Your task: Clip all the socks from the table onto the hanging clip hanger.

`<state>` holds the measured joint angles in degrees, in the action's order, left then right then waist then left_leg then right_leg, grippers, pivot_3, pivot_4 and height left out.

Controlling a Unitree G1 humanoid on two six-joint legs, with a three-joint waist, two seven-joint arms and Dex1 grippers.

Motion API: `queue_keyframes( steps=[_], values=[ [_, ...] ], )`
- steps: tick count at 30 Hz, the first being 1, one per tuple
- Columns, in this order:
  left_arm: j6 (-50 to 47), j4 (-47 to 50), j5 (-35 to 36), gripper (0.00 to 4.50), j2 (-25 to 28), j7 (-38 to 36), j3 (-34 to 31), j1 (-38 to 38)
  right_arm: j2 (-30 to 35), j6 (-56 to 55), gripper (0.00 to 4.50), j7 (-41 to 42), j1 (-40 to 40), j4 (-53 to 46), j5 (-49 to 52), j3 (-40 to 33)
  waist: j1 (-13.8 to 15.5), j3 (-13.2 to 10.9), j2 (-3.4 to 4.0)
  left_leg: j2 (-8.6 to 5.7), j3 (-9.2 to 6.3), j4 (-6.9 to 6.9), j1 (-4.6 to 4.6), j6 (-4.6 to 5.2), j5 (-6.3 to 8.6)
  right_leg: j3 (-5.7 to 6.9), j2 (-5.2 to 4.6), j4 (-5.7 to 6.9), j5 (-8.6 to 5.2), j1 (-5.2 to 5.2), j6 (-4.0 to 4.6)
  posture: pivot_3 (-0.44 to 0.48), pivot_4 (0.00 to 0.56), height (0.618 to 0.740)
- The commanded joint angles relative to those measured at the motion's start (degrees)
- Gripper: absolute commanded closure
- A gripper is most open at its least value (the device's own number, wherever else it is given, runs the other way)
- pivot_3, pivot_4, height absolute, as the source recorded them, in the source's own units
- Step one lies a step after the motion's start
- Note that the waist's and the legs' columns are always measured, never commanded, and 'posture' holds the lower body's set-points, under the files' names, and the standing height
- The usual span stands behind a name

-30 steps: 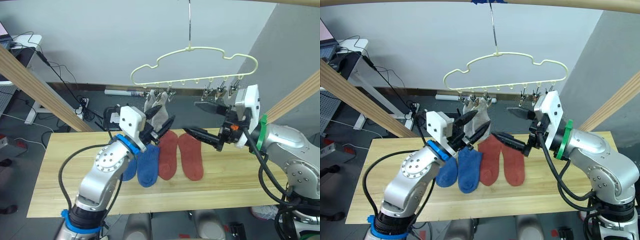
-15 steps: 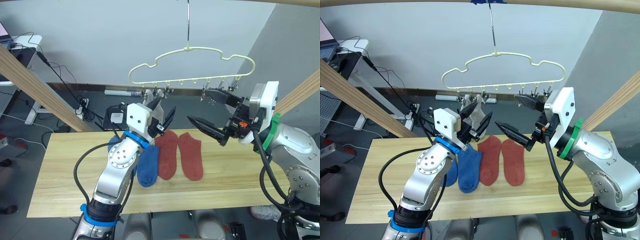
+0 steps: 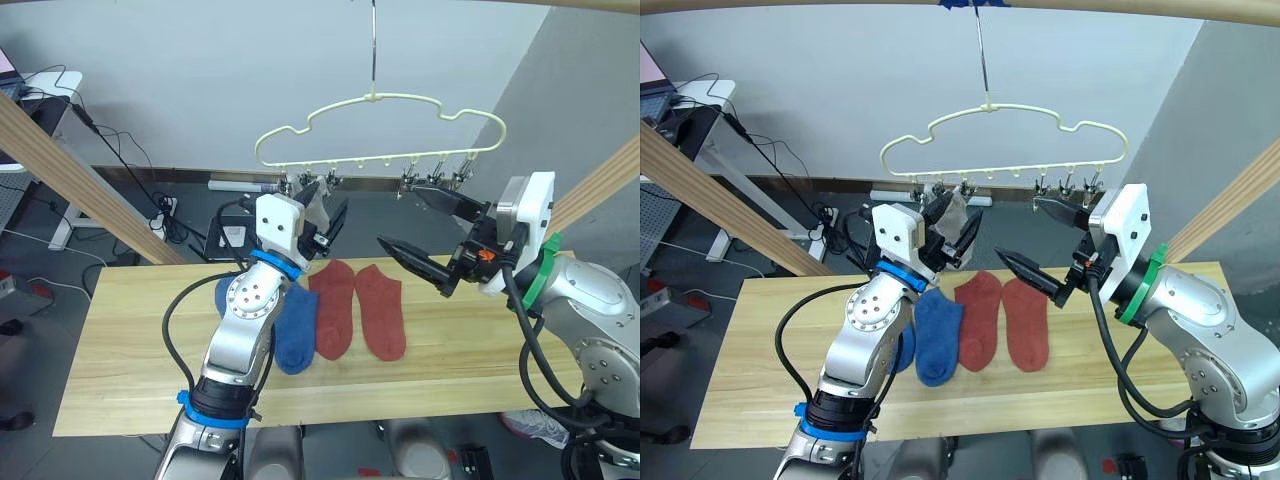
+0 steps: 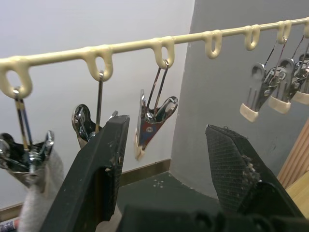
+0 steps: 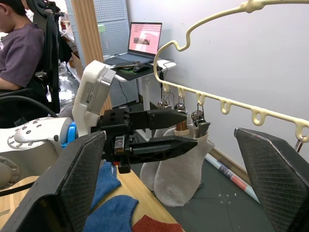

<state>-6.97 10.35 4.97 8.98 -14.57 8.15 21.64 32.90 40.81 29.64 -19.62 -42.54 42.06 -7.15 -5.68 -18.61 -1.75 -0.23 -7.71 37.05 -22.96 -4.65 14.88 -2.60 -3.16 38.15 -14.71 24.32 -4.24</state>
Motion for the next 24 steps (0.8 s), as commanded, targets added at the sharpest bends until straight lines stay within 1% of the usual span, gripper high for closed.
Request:
queue_keyframes(
  steps=[1,12,24],
  values=[
    [2.0,0.1,-0.9,1.76,-0.9,0.2,-0.2,1.6,0.4,-0.4,0.0,-0.8,-0.7,-2.6,1.4,-0.1,-0.1,0.0,0.0,0.0,0.0,0.0,0.0,0.0,0.0,0.0,0.0,0.01,0.0,0.0,0.0,-0.227,0.308,0.74],
    [4.3,-4.5,-2.4,1.76,-3.2,1.0,-0.4,5.2,0.5,-0.4,0.0,-1.6,-1.6,-2.4,1.5,0.4,-0.7,0.0,0.0,0.0,0.0,0.01,0.01,0.0,0.0,0.01,0.0,0.01,0.0,-0.03,0.0,-0.234,0.309,0.74],
    [5.0,-5.9,-2.9,1.76,-4.6,2.0,-0.5,6.5,0.7,-0.2,0.0,-2.8,-1.7,-2.7,2.0,0.6,-0.9,0.0,0.0,0.0,0.0,0.02,0.02,0.0,0.0,0.0,0.0,0.03,0.01,-0.03,-0.01,-0.248,0.318,0.74]
  ],
)
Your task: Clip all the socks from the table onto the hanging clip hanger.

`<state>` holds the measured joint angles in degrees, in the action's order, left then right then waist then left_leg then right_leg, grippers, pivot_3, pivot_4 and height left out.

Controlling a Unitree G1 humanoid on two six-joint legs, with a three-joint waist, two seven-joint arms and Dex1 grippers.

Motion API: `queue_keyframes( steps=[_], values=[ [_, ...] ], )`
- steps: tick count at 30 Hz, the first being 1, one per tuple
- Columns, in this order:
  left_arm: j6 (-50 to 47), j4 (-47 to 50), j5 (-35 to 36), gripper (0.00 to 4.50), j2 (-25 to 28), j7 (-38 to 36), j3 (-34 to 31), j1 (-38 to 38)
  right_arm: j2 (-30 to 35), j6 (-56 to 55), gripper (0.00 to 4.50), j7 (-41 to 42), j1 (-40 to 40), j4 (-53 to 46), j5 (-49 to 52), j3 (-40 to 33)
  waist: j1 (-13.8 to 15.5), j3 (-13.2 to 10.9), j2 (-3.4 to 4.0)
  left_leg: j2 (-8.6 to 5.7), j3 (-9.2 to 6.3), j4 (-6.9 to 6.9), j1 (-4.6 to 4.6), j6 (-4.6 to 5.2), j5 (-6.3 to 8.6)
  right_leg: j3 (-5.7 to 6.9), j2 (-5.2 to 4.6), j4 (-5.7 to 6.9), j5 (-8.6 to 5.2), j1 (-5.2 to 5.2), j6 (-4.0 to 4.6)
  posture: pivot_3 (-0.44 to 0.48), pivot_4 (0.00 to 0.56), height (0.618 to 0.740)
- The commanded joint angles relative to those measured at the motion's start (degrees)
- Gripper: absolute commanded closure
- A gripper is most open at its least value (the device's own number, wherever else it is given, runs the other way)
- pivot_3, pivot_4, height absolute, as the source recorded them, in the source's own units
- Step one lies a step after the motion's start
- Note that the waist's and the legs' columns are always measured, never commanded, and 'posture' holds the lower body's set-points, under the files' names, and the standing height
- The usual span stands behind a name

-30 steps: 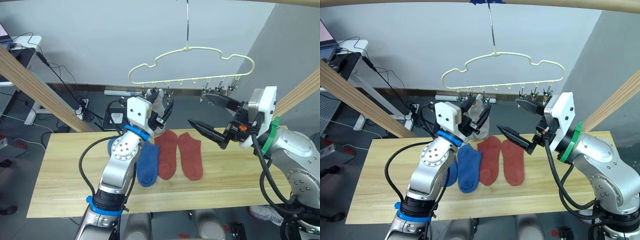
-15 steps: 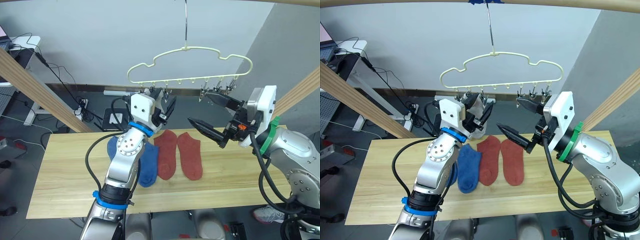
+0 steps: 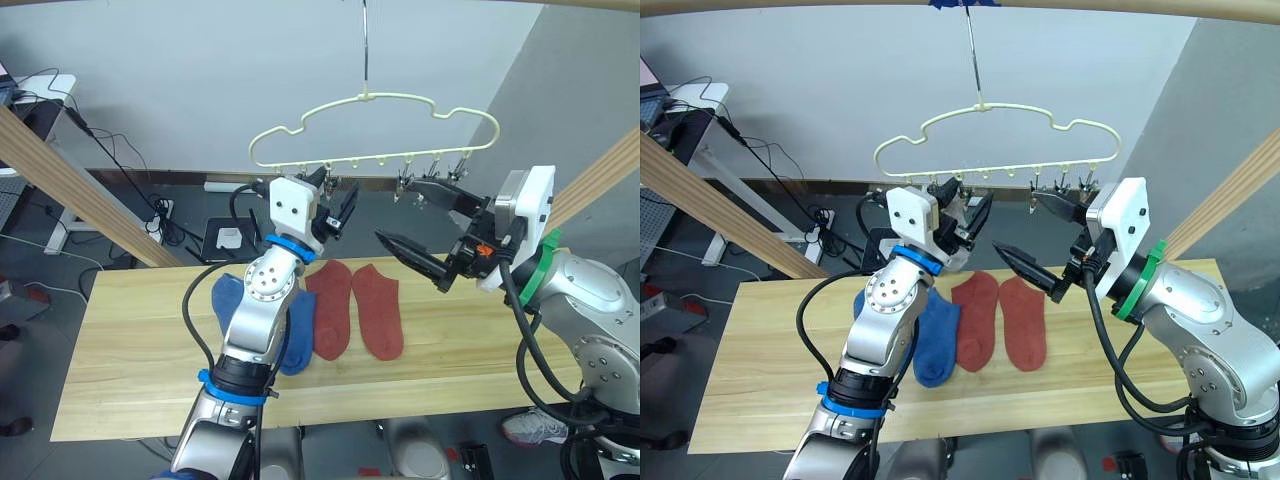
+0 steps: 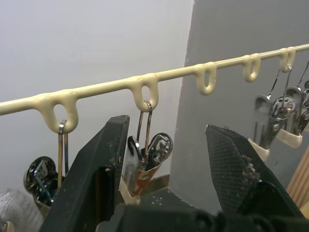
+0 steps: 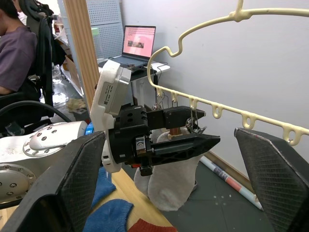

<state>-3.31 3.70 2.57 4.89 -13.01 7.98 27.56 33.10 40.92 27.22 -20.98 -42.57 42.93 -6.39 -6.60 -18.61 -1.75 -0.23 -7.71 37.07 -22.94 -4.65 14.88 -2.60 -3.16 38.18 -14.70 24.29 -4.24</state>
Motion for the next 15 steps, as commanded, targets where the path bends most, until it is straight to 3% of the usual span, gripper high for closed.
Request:
queue_keyframes(
  steps=[1,15],
  values=[
    [1.4,0.7,-0.5,1.76,-0.5,0.4,-0.3,0.6,0.5,-0.3,0.0,-0.4,-0.3,-2.6,1.1,-0.2,0.0,0.0,0.0,0.0,0.0,0.0,0.0,0.0,0.0,0.0,0.0,0.0,0.0,0.0,0.0,-0.25,0.316,0.74],
    [1.3,0.1,-0.4,1.76,-1.2,-0.1,0.2,0.9,0.8,-0.3,0.0,-0.9,-0.2,-2.6,1.1,-0.2,0.0,0.0,0.0,0.0,0.0,0.01,0.0,0.0,0.0,0.0,0.0,0.01,0.0,0.0,0.0,-0.261,0.312,0.74]
  ],
)
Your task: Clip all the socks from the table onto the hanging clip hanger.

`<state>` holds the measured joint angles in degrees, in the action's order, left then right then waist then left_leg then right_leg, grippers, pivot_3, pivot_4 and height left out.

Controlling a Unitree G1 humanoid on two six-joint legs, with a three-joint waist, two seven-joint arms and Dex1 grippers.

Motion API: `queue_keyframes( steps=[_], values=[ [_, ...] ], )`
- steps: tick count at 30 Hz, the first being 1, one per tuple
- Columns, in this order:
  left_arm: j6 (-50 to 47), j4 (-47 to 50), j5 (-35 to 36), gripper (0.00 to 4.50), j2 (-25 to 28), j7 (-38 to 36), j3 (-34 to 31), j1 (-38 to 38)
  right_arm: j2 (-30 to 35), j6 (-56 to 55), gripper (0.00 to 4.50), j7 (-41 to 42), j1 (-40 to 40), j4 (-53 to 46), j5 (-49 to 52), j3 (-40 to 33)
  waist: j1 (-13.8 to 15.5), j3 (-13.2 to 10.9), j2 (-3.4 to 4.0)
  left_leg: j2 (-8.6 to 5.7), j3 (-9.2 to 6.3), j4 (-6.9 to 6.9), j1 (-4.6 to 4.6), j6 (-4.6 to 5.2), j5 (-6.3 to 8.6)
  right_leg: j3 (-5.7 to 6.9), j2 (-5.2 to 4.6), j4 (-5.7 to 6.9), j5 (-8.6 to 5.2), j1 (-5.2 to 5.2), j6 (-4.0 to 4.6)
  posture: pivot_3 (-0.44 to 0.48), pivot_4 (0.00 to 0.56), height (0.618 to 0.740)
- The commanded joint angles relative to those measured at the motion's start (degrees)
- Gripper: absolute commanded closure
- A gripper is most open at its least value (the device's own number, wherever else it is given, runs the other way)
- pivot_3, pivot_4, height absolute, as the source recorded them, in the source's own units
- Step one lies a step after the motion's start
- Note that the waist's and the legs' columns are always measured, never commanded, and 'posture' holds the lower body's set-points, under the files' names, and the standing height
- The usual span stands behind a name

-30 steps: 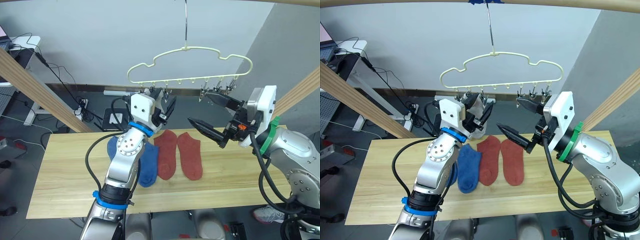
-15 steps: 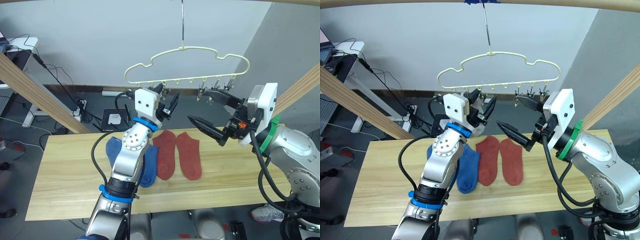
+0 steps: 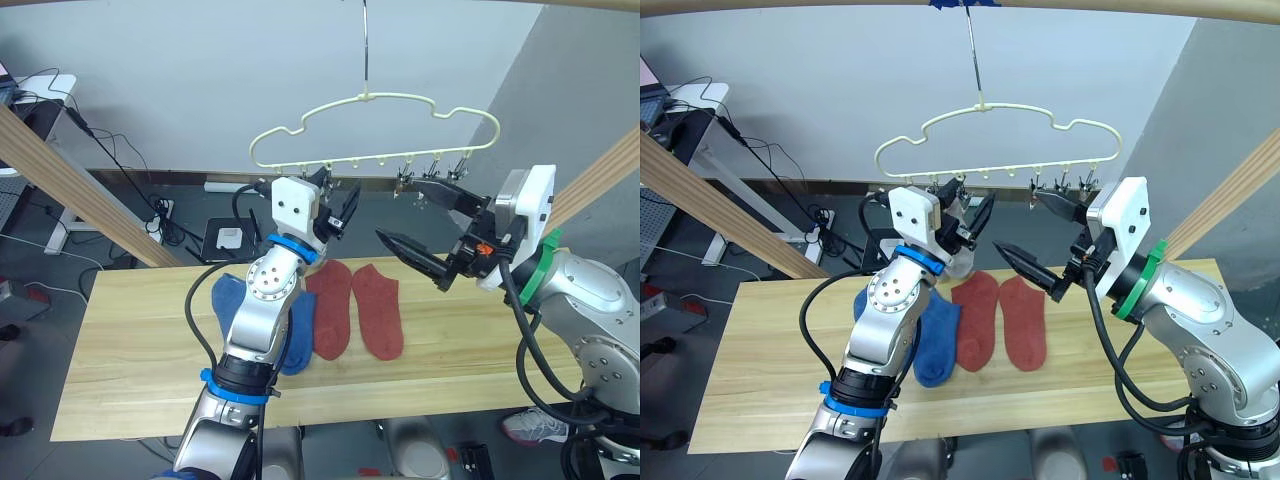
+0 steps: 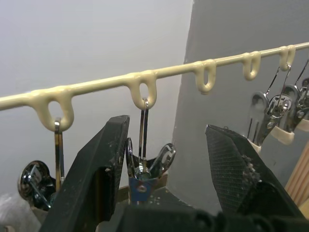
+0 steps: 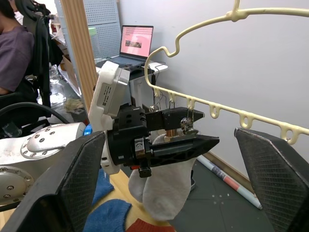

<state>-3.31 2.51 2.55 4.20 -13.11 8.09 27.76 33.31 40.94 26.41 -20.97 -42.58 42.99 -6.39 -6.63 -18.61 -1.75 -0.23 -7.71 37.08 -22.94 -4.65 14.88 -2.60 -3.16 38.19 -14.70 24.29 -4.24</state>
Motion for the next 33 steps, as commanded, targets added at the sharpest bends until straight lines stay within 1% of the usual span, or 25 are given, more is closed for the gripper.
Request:
queue_keyframes(
  steps=[1,3,5,6,11,14,16,19,22,24,27,29,31,33],
  values=[
    [1.3,1.3,-0.4,1.76,-0.5,0.0,0.0,0.7,0.6,-0.4,0.0,-0.1,-0.2,-2.6,1.0,-0.2,0.0,0.0,0.0,0.0,0.0,0.0,0.0,0.0,0.0,0.0,0.0,0.0,0.0,0.0,0.0,-0.262,0.311,0.74],
    [1.4,1.2,-0.2,1.76,-0.5,0.0,-0.2,0.7,0.7,-0.4,0.0,-0.2,-0.1,-2.7,1.0,-0.3,0.0,0.0,0.0,0.0,0.0,0.0,0.0,0.0,0.0,0.0,0.0,0.0,0.0,0.0,0.0,-0.264,0.31,0.74],
    [1.3,1.2,0.0,2.12,-0.6,0.1,-0.4,0.6,0.7,-0.4,0.0,-0.3,-0.1,-2.8,1.1,-0.3,0.0,0.0,0.0,0.0,0.0,0.0,0.0,0.0,0.0,0.0,0.0,0.0,0.0,0.0,0.0,-0.265,0.309,0.74],
    [1.3,1.2,0.1,2.32,-0.7,0.1,-0.5,0.7,0.7,-0.4,0.0,-0.3,0.0,-2.8,1.1,-0.3,0.0,0.0,0.0,0.0,0.0,0.0,0.0,0.0,0.0,0.0,0.0,0.0,0.0,0.0,0.0,-0.265,0.308,0.74],
    [0.0,1.4,1.0,3.78,-1.8,0.8,-1.3,1.1,0.8,-0.6,0.0,-0.5,0.5,-3.1,1.1,-0.2,0.0,0.0,0.0,0.0,0.0,0.01,0.0,0.0,0.0,0.0,0.0,0.0,0.0,0.0,0.0,-0.263,0.305,0.74],
    [-0.6,1.9,1.1,4.23,-2.2,0.8,-1.7,0.9,0.9,-0.8,0.0,-0.4,1.4,-3.2,0.7,0.0,0.0,0.0,0.0,0.0,0.0,0.01,0.0,0.0,0.0,0.0,0.0,0.01,0.0,0.0,0.0,-0.261,0.303,0.74],
    [-0.9,2.5,1.1,4.31,-2.1,0.6,-1.7,0.7,1.0,-1.0,0.0,-0.4,2.1,-3.1,0.1,0.2,0.0,0.0,0.0,0.0,0.0,0.01,0.0,0.0,0.0,0.01,0.0,0.0,0.0,-0.01,0.0,-0.257,0.306,0.74],
    [-3.6,4.3,2.8,4.31,-1.8,-0.6,-2.0,-0.1,2.7,-1.0,0.0,0.2,5.9,-1.7,-3.4,2.1,0.0,0.0,-0.01,0.0,0.0,0.01,0.01,0.0,0.0,0.01,0.0,0.0,0.0,-0.02,0.0,-0.252,0.306,0.74],
    [-11.0,8.3,7.9,4.31,-0.1,-4.1,-3.0,-0.8,7.1,0.5,0.0,0.0,8.8,3.8,-12.2,9.5,0.0,0.0,0.0,0.0,0.01,0.02,0.04,0.0,0.0,0.02,0.0,0.0,0.0,-0.07,-0.01,-0.241,0.31,0.74],
    [-17.8,11.0,12.1,4.31,1.3,-6.3,-4.0,-0.8,8.3,0.5,0.0,0.3,9.5,7.6,-16.1,13.8,0.0,0.0,0.0,0.0,0.02,0.04,0.07,0.0,0.0,0.01,0.0,0.03,0.0,-0.07,-0.01,-0.232,0.309,0.74],
    [-31.4,14.5,20.9,4.31,5.5,-9.3,-7.4,0.1,4.6,-2.4,0.0,0.1,7.9,16.6,-21.7,20.4,-0.2,0.0,0.0,0.02,0.01,0.06,0.15,0.0,-0.01,0.01,0.03,0.23,0.0,-0.07,-0.01,-0.222,0.313,0.74],
    [-41.5,15.3,28.2,4.31,8.0,-10.5,-10.9,1.3,1.2,-3.8,0.0,-0.1,6.0,22.6,-25.0,23.9,-0.6,0.0,-0.01,0.01,0.03,0.07,0.27,0.0,-0.01,-0.05,0.03,0.44,-0.02,-0.06,-0.01,-0.208,0.314,0.74],
    [-48.2,15.3,33.3,4.31,10.0,-10.8,-13.8,2.8,-1.9,-6.3,0.0,-0.1,4.3,27.9,-28.3,26.3,-1.2,0.0,0.01,0.02,0.01,0.1,0.35,-0.02,-0.04,-0.04,0.06,0.65,-0.03,-0.06,-0.02,-0.2,0.312,0.74],
    [-52.6,14.4,37.3,4.31,11.3,-10.5,-16.6,4.3,-5.4,-9.4,0.0,-0.6,2.4,33.8,-31.0,27.5,-1.3,0.0,0.0,0.02,0.01,0.1,0.47,-0.02,-0.06,-0.05,0.06,0.68,-0.04,-0.15,-0.04,-0.194,0.314,0.74]
  ],
)
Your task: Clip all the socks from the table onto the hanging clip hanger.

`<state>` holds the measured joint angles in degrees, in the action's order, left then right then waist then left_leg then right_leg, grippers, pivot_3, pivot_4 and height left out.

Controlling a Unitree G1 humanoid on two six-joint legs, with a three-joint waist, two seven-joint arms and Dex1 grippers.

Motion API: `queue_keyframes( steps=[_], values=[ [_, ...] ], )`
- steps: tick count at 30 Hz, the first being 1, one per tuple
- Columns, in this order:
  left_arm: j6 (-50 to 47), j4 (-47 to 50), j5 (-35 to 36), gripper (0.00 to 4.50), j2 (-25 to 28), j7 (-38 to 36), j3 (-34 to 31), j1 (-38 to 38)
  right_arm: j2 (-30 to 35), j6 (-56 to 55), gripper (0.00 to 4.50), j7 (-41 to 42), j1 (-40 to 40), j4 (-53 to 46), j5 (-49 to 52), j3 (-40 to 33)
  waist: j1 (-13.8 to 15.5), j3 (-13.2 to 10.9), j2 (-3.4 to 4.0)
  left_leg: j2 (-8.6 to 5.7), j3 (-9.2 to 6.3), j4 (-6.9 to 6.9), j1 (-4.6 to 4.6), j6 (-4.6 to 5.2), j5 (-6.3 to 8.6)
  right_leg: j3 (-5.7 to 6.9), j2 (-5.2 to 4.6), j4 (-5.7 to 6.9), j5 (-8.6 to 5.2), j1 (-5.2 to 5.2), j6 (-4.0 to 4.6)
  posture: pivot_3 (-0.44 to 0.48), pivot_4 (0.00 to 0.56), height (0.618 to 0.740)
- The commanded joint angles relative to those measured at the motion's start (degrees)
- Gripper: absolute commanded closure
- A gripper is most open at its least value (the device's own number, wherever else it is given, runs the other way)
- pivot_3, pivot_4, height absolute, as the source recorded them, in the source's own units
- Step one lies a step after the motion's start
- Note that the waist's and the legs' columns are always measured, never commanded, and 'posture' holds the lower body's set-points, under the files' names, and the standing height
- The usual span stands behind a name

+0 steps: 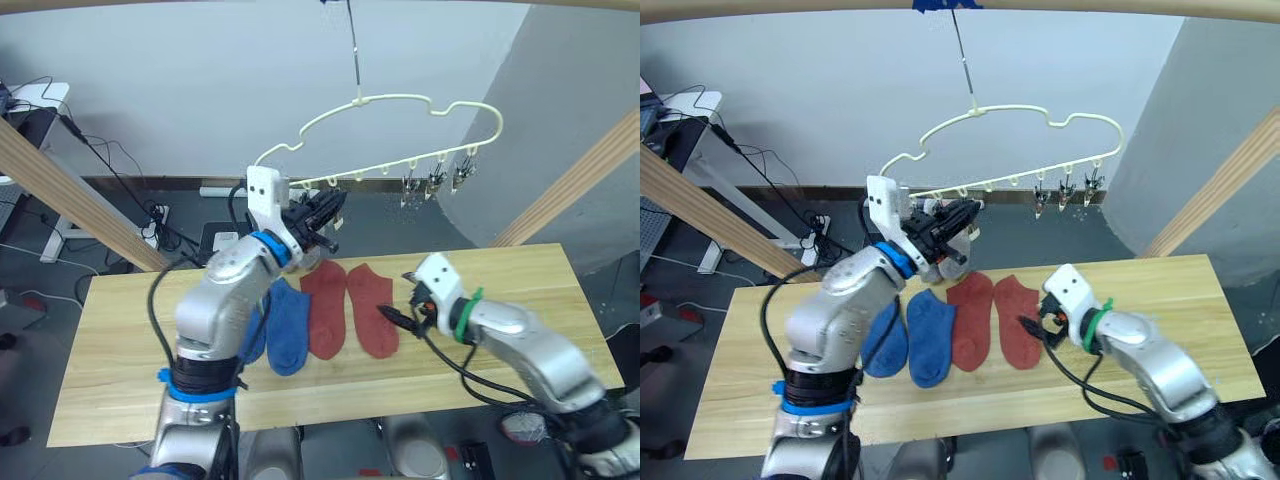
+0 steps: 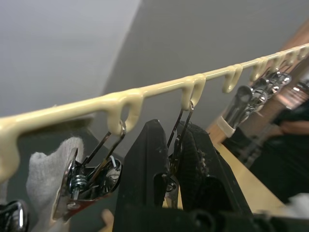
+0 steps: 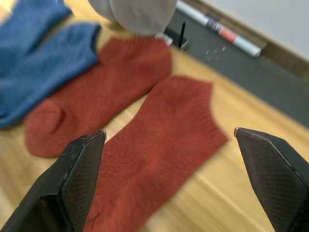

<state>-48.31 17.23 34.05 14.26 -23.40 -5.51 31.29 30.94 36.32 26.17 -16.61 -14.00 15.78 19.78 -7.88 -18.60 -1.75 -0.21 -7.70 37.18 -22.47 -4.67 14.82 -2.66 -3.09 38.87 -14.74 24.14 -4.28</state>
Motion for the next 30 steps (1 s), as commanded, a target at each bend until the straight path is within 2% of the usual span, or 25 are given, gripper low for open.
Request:
queue_keyframes(
  steps=[1,5,8,11,13,18,22,30],
  values=[
    [-9.9,-1.2,7.8,4.31,1.4,0.4,-4.6,1.5,-4.7,-6.1,0.0,-0.5,-2.8,8.2,-4.9,1.7,-0.1,0.0,0.0,-0.02,0.0,0.0,-0.01,-0.02,-0.02,-0.02,0.0,0.0,-0.01,0.0,-0.02,-0.194,0.314,0.74],
    [-16.7,-4.1,14.9,4.31,1.8,1.6,-9.6,3.9,-8.2,-11.3,0.0,1.0,-5.8,20.5,-10.9,5.2,-0.1,0.0,0.0,-0.01,0.0,0.06,0.0,-0.05,-0.05,-0.02,0.0,0.03,0.02,0.0,0.02,-0.192,0.313,0.74],
    [-19.6,-5.4,17.5,4.31,2.5,2.6,-11.2,5.4,-10.8,-13.8,0.0,1.5,-7.0,28.2,-13.3,5.7,-0.1,0.0,-0.01,0.0,-0.02,0.05,-0.03,-0.05,-0.05,-0.01,-0.01,0.04,0.03,0.02,0.04,-0.184,0.315,0.74],
    [-21.7,-5.5,19.0,4.31,3.5,2.9,-11.2,6.0,-11.8,-16.9,0.64,1.6,-7.2,32.9,-15.6,5.6,-0.1,0.0,-0.05,0.0,0.0,0.06,0.02,-0.05,-0.05,-0.02,-0.01,0.03,0.04,-0.03,0.05,-0.181,0.314,0.74],
    [-22.7,-4.8,19.7,4.31,4.2,3.1,-11.0,5.5,-11.8,-18.8,1.28,2.1,-6.6,32.8,-16.3,4.8,-0.1,0.0,-0.05,0.0,0.0,0.05,0.08,-0.06,-0.06,-0.02,-0.01,0.06,0.04,-0.06,0.06,-0.169,0.319,0.74],
    [-22.5,-4.9,20.9,4.31,4.3,5.0,-11.9,5.2,-9.7,-21.2,3.03,4.0,-3.8,27.9,-17.9,4.0,0.0,0.0,-0.05,-0.01,0.01,0.05,0.12,-0.09,-0.07,-0.05,-0.01,0.08,0.04,-0.09,0.05,-0.174,0.323,0.74],
    [-22.9,-6.2,22.4,4.31,3.3,6.5,-13.1,5.0,-7.9,-21.6,4.38,4.9,-0.2,19.7,-17.4,1.8,0.1,0.0,-0.05,-0.02,0.01,0.03,0.11,-0.09,-0.07,-0.05,-0.02,0.06,0.04,-0.08,0.05,-0.178,0.324,0.74],
    [-29.0,-12.1,29.8,4.31,2.2,13.1,-18.5,5.9,-3.3,-19.0,4.47,7.4,6.5,-4.6,-13.8,-5.0,-0.1,0.0,-0.05,0.0,0.03,-0.01,0.13,-0.09,-0.07,-0.08,0.0,0.07,0.0,-0.06,-0.01,-0.188,0.326,0.74]
  ],
)
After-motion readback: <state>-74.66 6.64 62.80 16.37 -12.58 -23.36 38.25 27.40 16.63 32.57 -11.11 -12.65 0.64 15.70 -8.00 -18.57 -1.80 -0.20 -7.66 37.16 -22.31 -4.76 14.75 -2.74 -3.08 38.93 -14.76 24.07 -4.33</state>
